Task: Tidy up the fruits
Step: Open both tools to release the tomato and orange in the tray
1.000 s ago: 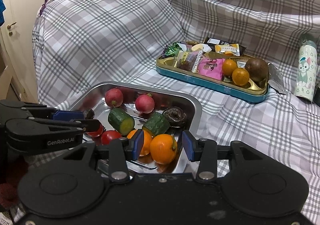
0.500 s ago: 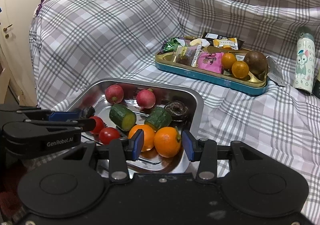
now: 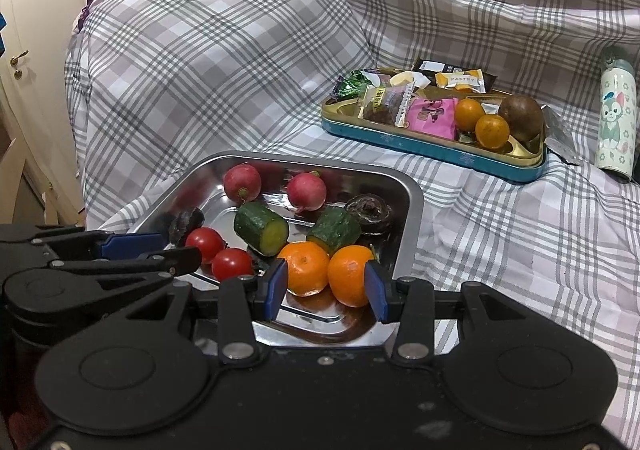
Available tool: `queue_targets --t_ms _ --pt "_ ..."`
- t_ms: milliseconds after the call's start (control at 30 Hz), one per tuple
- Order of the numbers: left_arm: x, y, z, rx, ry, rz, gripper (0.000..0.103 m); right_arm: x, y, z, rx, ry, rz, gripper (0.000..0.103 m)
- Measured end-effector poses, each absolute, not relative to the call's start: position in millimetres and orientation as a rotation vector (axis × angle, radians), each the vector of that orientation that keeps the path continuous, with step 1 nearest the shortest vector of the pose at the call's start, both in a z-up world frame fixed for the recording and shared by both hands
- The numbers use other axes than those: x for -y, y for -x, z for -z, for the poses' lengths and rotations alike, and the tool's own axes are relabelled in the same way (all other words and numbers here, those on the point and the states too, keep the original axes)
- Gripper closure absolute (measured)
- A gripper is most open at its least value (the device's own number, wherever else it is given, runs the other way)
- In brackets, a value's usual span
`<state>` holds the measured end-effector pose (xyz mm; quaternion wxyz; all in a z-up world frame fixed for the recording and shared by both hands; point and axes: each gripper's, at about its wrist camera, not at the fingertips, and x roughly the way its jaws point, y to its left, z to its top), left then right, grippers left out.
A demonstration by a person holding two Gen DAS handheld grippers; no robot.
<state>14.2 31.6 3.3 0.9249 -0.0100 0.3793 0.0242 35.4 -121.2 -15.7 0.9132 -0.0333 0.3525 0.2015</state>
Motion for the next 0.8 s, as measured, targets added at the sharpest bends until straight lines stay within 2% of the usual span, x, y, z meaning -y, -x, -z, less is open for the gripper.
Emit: queue_targets --t_ms 800 --pt "-34.3 -16.3 -1.5 -0.793 0.042 -0.044 0.061 120.6 -35.6 17.7 -0.732 0.078 -0.425 0.058"
